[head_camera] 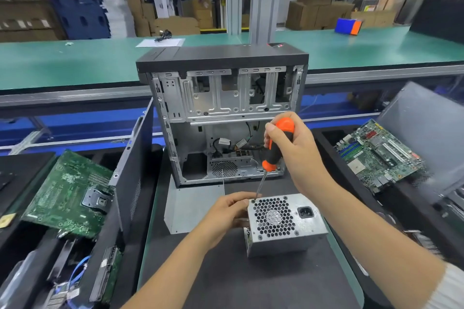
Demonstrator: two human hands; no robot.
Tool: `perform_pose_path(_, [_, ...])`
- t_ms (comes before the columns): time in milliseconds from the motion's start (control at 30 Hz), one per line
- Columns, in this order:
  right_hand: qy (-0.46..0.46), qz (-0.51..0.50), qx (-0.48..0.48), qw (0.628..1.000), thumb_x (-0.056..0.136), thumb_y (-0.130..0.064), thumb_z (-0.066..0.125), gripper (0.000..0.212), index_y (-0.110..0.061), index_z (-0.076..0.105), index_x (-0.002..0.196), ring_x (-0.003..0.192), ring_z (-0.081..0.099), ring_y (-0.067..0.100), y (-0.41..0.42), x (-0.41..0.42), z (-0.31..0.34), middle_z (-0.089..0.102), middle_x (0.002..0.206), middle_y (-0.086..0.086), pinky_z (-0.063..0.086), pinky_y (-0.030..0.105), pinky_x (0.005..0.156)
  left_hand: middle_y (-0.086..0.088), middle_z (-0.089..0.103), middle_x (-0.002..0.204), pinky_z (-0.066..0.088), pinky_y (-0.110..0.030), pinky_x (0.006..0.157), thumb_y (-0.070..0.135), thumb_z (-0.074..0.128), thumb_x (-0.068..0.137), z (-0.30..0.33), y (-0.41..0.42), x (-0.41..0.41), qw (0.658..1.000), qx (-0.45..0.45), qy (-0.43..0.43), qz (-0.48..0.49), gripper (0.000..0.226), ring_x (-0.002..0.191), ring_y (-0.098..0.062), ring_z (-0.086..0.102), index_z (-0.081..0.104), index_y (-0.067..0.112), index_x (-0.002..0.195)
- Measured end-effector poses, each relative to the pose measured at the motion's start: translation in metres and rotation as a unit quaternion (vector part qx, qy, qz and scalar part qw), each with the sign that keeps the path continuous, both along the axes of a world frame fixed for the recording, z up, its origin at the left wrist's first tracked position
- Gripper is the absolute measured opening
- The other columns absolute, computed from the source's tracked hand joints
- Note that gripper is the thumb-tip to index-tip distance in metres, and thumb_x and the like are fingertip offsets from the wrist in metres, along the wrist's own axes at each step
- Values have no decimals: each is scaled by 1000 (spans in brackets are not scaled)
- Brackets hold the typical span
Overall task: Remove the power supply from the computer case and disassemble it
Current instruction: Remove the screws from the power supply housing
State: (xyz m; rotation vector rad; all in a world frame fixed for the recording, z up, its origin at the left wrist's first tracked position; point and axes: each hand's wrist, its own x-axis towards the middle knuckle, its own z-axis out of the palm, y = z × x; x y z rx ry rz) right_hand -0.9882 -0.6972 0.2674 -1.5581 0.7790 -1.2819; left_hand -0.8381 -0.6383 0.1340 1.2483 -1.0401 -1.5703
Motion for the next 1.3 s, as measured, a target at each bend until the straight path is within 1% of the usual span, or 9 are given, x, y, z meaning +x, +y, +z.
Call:
perform_pose_path(233, [16, 6, -20, 1000, 89, -27, 59, 13, -17, 52, 90, 70, 59, 16, 6, -1, -4, 60, 74, 3, 52, 32, 75, -7, 74, 109, 54, -44, 87, 12, 44, 103, -2, 5, -4, 999, -16, -19, 20, 32, 100, -25, 69, 71, 24, 114])
perform_pose_path(367, [109, 11, -106, 988, 88, -36, 63, 18, -23, 50, 85, 62, 55, 20, 13, 1, 2, 55, 70, 6, 50, 18, 60, -7, 73, 110, 58, -40, 83, 12, 49, 101, -3, 10, -7, 999, -32, -24, 21, 29, 102, -24, 69, 69, 27, 116])
perform_pose_path(433, [172, -28, -175, 969, 87, -39, 65, 23, -24, 49, 81, 59, 50, 10, 15, 5, 7, 51, 66, -3, 41, 12, 57, -10, 72, 111, 58, -44, 86, 12, 51, 100, -4, 13, -7, 999, -37, -25, 23, 28, 103, -26, 69, 68, 27, 117])
perform_pose_path(500, [213, -88, -223, 947, 86, -41, 66, 30, -22, 45, 77, 60, 48, 11, 16, 7, 11, 47, 64, -6, 41, 17, 55, -12, 70, 113, 57, -45, 87, 10, 52, 99, -5, 15, -8, 999, -37, -24, 26, 28, 104, -27, 68, 68, 24, 118])
perform_pose_path(567, [292, -189, -292, 891, 85, -46, 65, 39, -21, 38, 72, 58, 42, 13, 17, 8, 15, 41, 61, -5, 38, 26, 48, -14, 70, 113, 57, -46, 88, 9, 51, 100, -5, 16, -8, 999, -36, -25, 29, 29, 104, -26, 68, 68, 22, 119])
perform_pose_path(667, [364, -272, -338, 824, 81, -48, 67, 45, -21, 32, 72, 48, 35, 18, 22, 4, 20, 32, 56, -7, 22, 19, 41, -13, 70, 110, 58, -43, 85, 9, 51, 99, -2, 17, -9, 998, -36, -27, 35, 28, 100, -23, 70, 69, 23, 117])
perform_pose_path(867, [321, -236, -307, 864, 85, -36, 70, 43, -16, 34, 73, 41, 27, 8, 25, 4, 14, 24, 49, -9, 23, 22, 42, -14, 71, 108, 59, -40, 81, 7, 51, 99, 2, 14, -9, 998, -31, -28, 38, 28, 97, -23, 71, 68, 20, 116])
perform_pose_path(1000, [319, -238, -305, 865, 85, -31, 69, 42, -16, 32, 73, 40, 27, 4, 27, 9, 15, 22, 49, -11, 20, 14, 44, -5, 73, 99, 59, -44, 84, 8, 53, 99, 2, 15, -9, 999, -29, -27, 33, 26, 98, -26, 70, 68, 20, 116])
perform_pose_path(1300, [353, -244, -266, 863, 85, -37, 67, 40, -13, 36, 76, 47, 37, 19, 38, 14, 23, 31, 51, -8, 33, 28, 47, -15, 71, 112, 57, -47, 87, 8, 53, 99, 2, 17, -7, 999, -31, -29, 20, 28, 103, -30, 69, 65, 15, 123])
